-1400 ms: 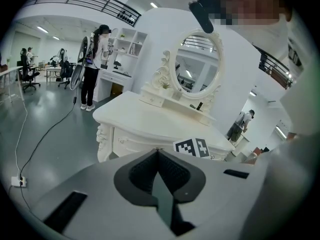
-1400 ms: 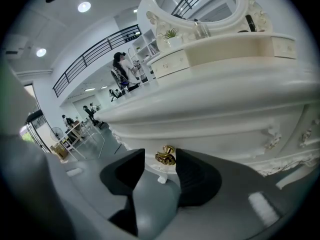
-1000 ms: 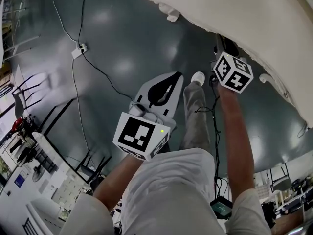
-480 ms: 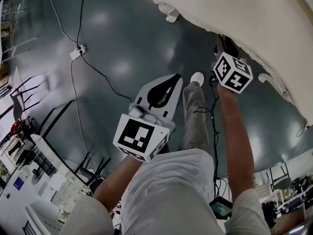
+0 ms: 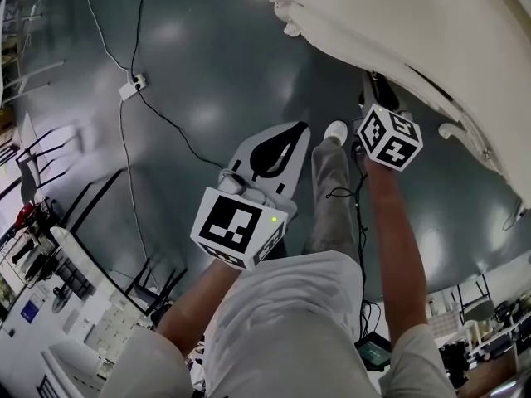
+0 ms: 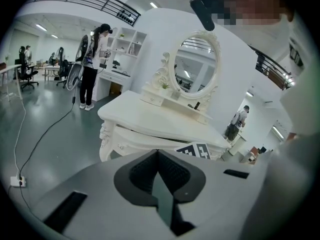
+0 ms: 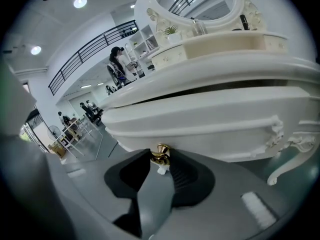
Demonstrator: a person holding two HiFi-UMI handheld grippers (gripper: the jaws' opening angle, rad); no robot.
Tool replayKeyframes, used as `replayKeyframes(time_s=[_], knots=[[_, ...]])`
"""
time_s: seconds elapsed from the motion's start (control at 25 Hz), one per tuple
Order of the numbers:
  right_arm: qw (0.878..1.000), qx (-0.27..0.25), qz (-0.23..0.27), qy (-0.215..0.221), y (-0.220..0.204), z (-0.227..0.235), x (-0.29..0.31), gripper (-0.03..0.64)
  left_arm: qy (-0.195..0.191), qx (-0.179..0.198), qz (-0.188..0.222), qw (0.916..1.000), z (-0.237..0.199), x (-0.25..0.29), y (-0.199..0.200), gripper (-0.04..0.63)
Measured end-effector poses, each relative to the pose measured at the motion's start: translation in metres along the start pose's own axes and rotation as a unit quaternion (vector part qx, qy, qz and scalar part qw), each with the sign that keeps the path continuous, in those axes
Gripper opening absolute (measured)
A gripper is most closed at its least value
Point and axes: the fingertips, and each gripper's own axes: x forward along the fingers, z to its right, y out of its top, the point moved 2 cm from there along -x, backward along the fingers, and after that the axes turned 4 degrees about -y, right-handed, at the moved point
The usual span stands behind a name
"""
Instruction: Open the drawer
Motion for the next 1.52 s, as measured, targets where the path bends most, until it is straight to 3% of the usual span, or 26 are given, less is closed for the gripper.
replayKeyframes(time_s=[1.52], knots=[[0.999,0.009,-0.037,0.006,-0.097,-0.042,-0.065,0.132,-0.004,0.003,-0.002,1.0,0.008,-0.055,-0.044,0.009]])
